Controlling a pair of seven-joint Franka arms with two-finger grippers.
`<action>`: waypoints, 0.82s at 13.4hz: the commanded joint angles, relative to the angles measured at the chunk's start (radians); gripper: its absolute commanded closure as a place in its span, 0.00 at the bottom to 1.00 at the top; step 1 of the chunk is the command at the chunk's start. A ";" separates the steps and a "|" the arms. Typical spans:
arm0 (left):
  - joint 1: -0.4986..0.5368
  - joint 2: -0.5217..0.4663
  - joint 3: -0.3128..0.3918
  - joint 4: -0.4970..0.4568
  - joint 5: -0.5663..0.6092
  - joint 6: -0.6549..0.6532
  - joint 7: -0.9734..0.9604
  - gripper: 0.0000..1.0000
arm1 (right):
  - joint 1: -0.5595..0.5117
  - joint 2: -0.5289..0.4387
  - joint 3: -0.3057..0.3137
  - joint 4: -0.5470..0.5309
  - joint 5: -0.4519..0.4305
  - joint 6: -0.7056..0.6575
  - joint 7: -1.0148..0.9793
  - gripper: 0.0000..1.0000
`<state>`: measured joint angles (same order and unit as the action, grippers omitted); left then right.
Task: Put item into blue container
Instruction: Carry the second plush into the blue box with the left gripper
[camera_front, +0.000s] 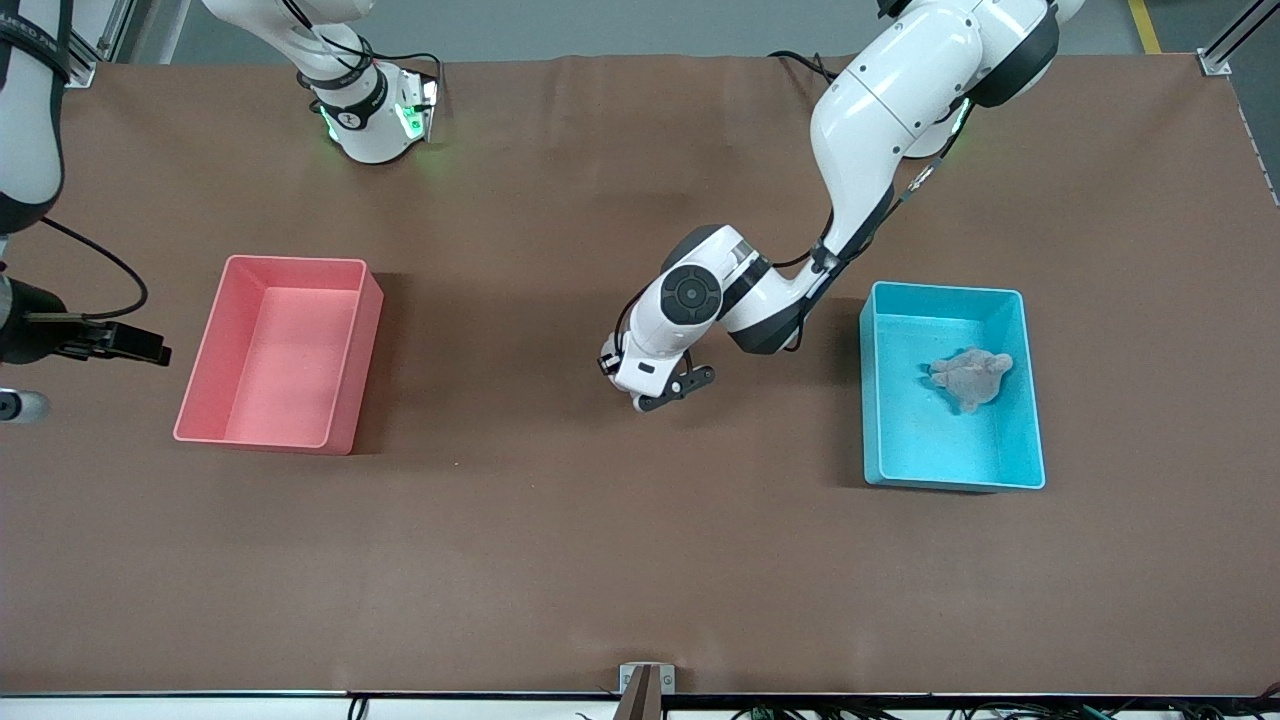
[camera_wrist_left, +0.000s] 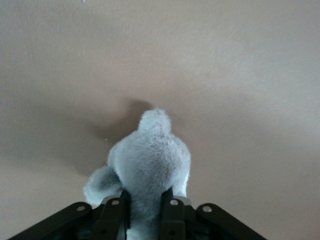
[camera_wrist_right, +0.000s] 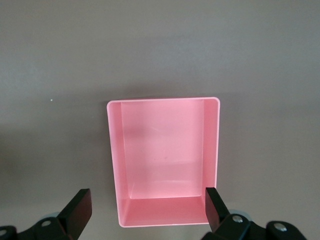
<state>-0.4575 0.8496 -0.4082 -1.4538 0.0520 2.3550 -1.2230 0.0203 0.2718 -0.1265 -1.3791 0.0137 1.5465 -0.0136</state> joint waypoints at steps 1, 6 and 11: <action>0.016 -0.084 0.008 -0.007 0.009 -0.048 -0.003 0.77 | -0.026 0.001 0.005 0.020 0.002 -0.017 -0.008 0.00; 0.083 -0.263 0.006 -0.022 0.009 -0.351 0.155 0.80 | -0.046 0.001 0.005 0.020 0.006 -0.019 -0.009 0.00; 0.270 -0.464 0.005 -0.181 0.009 -0.451 0.487 0.83 | -0.036 0.001 0.010 0.020 0.020 -0.029 -0.003 0.00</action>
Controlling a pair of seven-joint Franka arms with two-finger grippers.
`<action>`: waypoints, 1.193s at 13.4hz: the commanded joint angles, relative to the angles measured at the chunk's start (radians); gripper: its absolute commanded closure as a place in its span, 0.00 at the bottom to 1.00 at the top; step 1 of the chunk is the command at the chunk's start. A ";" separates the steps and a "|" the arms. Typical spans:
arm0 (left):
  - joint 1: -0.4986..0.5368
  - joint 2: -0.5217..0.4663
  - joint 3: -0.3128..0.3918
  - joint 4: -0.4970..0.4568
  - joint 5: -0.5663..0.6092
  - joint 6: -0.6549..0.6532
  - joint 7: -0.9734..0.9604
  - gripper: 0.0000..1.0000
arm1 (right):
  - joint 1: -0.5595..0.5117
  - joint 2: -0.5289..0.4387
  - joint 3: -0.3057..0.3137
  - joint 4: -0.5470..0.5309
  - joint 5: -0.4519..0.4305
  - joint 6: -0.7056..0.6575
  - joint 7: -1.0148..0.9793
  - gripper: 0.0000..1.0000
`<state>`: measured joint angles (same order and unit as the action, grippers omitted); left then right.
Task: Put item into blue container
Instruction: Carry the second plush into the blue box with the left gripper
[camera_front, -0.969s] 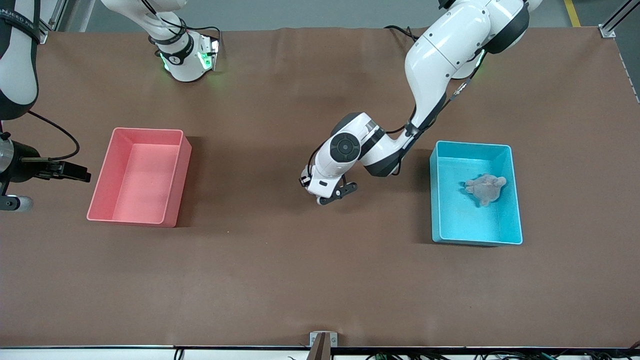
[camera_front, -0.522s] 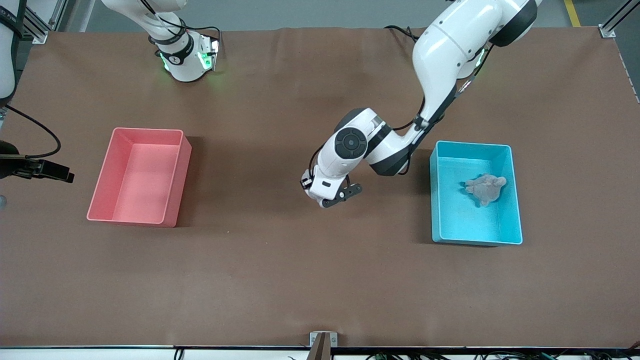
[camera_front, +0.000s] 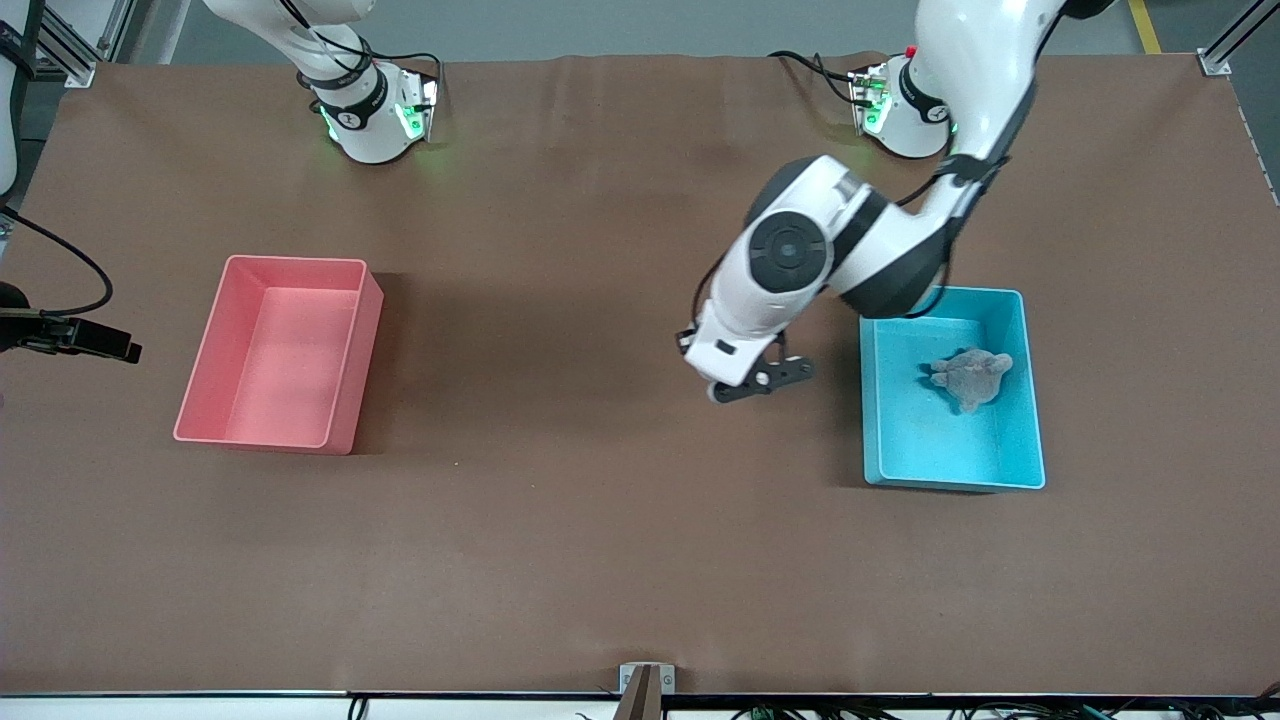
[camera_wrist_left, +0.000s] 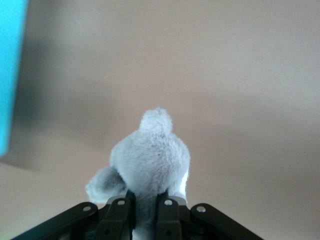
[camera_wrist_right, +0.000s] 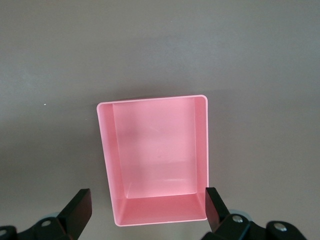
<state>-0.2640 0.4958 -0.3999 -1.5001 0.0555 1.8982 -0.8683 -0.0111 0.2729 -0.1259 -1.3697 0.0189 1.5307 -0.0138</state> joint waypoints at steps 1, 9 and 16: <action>0.121 -0.150 -0.005 -0.181 0.006 0.005 0.222 0.83 | -0.004 0.000 0.009 0.011 0.015 -0.014 0.000 0.00; 0.367 -0.281 -0.005 -0.546 0.027 0.221 0.655 0.85 | 0.000 -0.004 0.011 0.006 0.013 -0.058 0.000 0.00; 0.456 -0.263 -0.007 -0.627 0.067 0.332 0.768 0.85 | 0.005 -0.011 0.012 0.004 0.015 -0.081 0.000 0.00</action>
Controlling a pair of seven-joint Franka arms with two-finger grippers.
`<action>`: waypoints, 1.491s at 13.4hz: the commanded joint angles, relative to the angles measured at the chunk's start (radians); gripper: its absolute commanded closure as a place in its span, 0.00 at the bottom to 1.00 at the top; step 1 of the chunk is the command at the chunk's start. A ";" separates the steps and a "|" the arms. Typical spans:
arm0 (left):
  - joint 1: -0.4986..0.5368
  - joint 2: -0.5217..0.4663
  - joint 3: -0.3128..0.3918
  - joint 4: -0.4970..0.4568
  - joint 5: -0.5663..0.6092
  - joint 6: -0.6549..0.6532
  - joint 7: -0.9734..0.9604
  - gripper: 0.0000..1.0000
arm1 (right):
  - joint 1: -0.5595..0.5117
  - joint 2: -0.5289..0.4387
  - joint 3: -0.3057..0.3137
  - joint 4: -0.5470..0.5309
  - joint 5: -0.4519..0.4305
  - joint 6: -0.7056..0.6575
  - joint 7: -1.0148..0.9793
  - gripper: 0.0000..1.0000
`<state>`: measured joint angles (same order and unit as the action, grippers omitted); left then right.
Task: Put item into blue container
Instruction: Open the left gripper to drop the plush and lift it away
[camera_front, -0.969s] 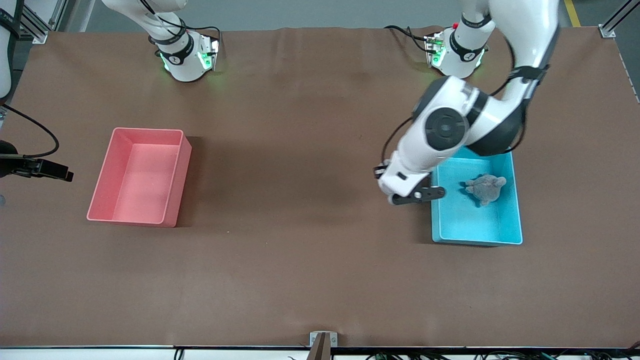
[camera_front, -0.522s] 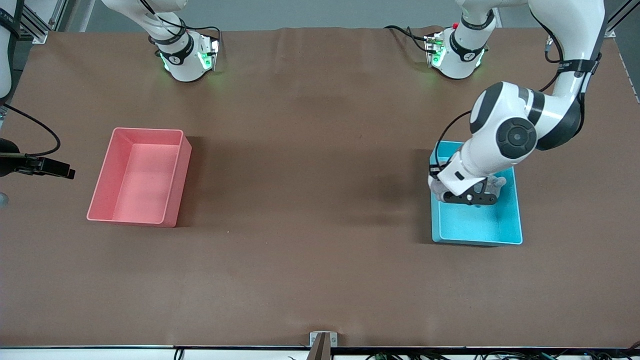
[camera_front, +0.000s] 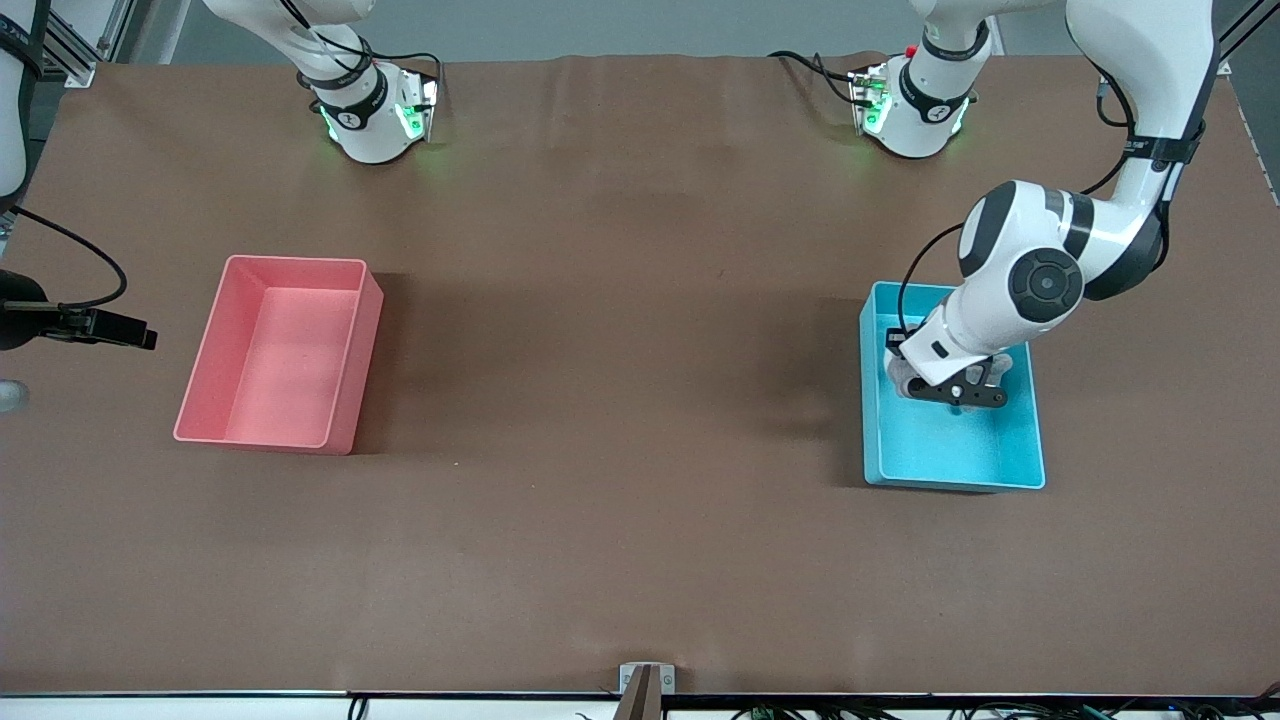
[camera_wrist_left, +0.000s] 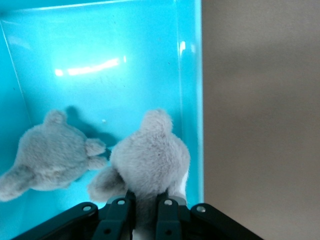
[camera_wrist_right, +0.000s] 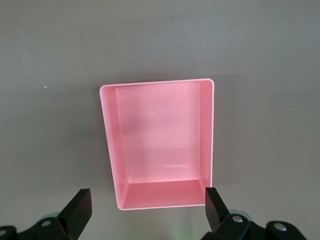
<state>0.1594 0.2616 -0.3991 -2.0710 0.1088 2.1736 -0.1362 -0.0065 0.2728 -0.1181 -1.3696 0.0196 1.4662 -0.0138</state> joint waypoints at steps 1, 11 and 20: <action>0.052 -0.018 -0.007 -0.067 0.014 0.080 0.049 0.85 | -0.001 -0.015 0.006 0.004 0.014 -0.026 0.000 0.00; 0.068 0.070 -0.006 -0.087 0.014 0.149 0.066 0.77 | -0.006 -0.070 0.003 -0.020 0.013 -0.047 -0.002 0.00; 0.068 -0.017 -0.009 -0.070 0.014 0.101 0.053 0.00 | -0.003 -0.274 0.003 -0.187 0.013 -0.050 -0.008 0.00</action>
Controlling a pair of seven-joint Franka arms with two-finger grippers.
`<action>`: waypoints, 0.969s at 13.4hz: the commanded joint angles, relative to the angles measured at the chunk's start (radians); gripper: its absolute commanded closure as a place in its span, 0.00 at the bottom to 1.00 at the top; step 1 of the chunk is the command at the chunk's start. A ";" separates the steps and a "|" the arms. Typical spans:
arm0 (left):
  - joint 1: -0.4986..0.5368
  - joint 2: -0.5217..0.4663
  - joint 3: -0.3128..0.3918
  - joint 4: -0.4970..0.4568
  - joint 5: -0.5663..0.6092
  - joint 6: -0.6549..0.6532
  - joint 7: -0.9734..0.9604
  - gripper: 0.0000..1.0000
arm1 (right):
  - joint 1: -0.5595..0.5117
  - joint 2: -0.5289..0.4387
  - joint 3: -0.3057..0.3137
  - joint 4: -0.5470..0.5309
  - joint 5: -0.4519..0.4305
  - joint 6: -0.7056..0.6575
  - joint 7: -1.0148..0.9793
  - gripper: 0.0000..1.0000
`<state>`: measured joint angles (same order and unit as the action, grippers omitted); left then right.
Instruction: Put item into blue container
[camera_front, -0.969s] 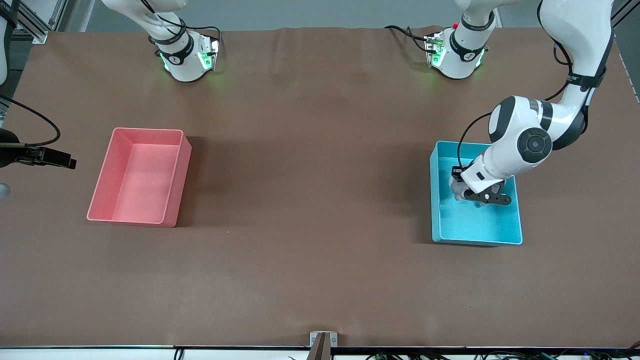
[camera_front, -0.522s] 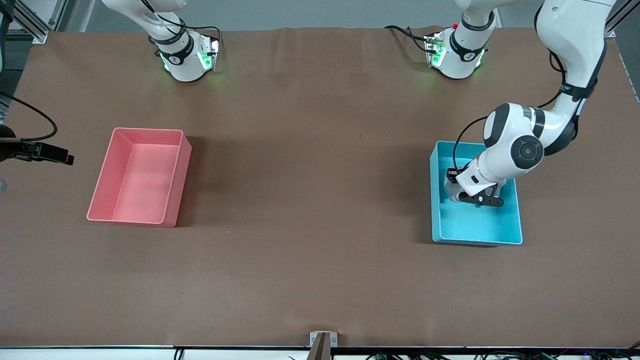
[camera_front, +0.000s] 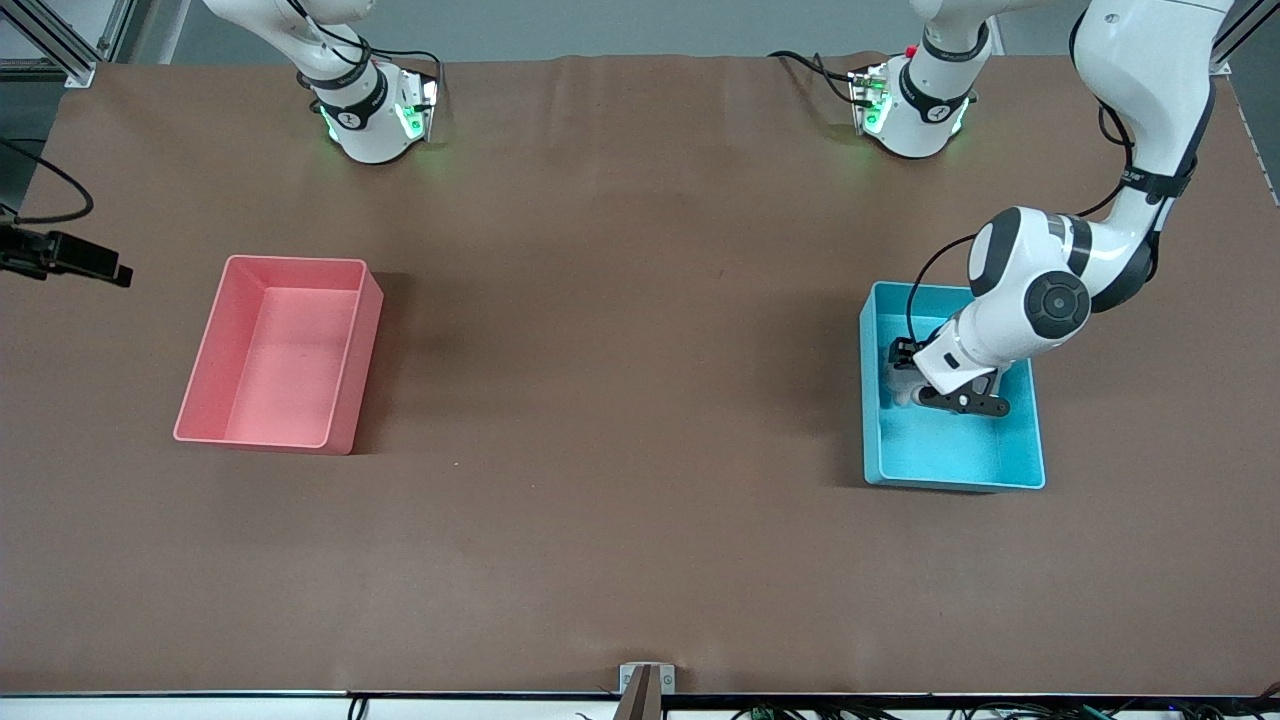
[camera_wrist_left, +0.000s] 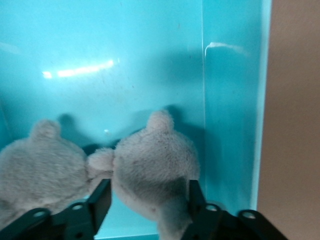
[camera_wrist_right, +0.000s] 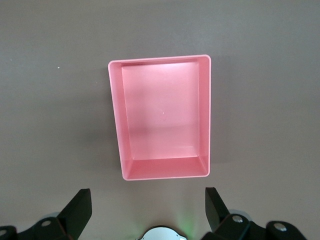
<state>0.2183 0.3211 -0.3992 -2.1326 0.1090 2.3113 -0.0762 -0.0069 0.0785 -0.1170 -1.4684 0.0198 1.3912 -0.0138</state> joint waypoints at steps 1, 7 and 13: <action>0.009 -0.117 -0.009 0.003 0.014 -0.070 0.004 0.00 | -0.001 -0.098 0.002 -0.104 0.012 0.026 -0.008 0.00; 0.007 -0.333 -0.012 0.082 -0.067 -0.326 0.009 0.00 | -0.002 -0.173 0.003 -0.148 0.003 0.020 -0.011 0.00; 0.012 -0.438 0.002 0.287 -0.112 -0.595 0.009 0.00 | -0.001 -0.210 0.005 -0.153 0.000 0.019 -0.014 0.00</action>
<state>0.2188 -0.1139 -0.4020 -1.9011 0.0140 1.7603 -0.0765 -0.0069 -0.0893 -0.1160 -1.5821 0.0197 1.3958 -0.0148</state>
